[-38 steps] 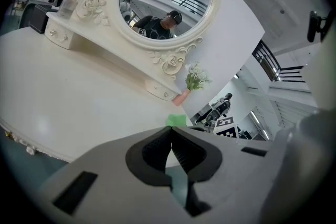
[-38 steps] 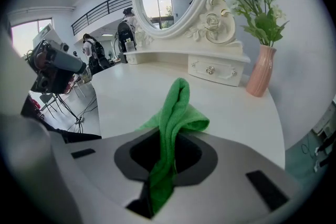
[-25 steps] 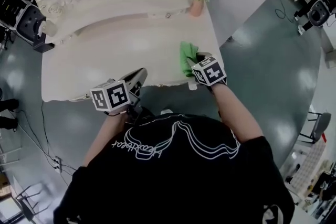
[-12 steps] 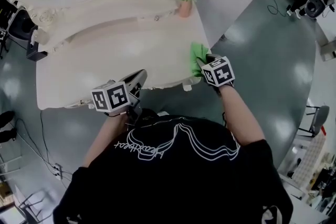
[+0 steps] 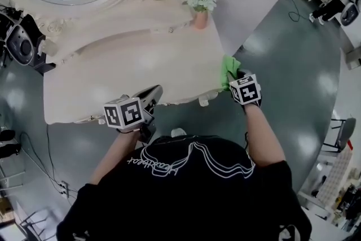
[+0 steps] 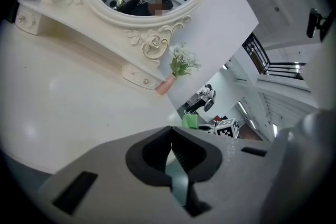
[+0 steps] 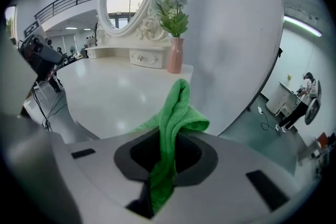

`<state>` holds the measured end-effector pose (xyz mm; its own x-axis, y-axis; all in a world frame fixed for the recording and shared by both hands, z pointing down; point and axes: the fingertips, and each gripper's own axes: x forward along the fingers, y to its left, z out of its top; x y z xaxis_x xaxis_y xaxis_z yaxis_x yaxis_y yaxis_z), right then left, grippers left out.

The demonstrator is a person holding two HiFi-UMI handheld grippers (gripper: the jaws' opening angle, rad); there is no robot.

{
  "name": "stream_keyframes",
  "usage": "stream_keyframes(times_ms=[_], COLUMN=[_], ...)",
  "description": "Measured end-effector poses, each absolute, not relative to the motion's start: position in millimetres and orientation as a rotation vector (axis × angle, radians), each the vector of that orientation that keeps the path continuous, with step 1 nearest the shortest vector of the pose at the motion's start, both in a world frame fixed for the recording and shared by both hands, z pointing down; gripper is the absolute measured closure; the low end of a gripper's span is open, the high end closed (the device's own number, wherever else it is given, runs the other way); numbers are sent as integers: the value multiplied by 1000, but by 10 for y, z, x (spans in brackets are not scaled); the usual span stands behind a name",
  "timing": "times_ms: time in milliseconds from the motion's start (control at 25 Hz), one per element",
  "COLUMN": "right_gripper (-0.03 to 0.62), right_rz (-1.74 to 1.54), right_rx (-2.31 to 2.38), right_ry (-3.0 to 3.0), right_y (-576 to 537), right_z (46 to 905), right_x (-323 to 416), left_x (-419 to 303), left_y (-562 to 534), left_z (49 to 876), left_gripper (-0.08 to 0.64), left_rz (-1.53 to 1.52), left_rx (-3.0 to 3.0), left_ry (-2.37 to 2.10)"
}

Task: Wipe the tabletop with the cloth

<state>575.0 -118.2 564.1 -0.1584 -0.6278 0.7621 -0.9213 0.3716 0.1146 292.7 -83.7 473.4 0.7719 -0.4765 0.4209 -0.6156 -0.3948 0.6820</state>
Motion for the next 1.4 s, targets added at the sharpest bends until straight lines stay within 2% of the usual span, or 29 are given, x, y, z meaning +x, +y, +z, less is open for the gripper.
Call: stream_keyframes(times_ms=[280,600,800,1080,1400], right_gripper=[541,540,540,541,541], right_rz=[524,487,495,428,387], right_rx=[1459,1368,1174,933,866], right_ry=[-1873,-2591,-2867,-3000,-3005], right_y=[-964,-721,-416,33,325], right_z=[5331,3765,3196,2980,2981], right_x=[5755,4109,3283,2599,2280], left_x=[2614,2130,1826,1441,1143], left_y=[-729,-499,-280,43,320], left_z=[4459,3682,3229,2983,2942], left_gripper=[555,555,555,555,555], left_rz=[193,90,10,-90,-133], left_rx=[2103,2264,2392,2444,2410], left_ry=[-820,-825,-866,-946,-1011])
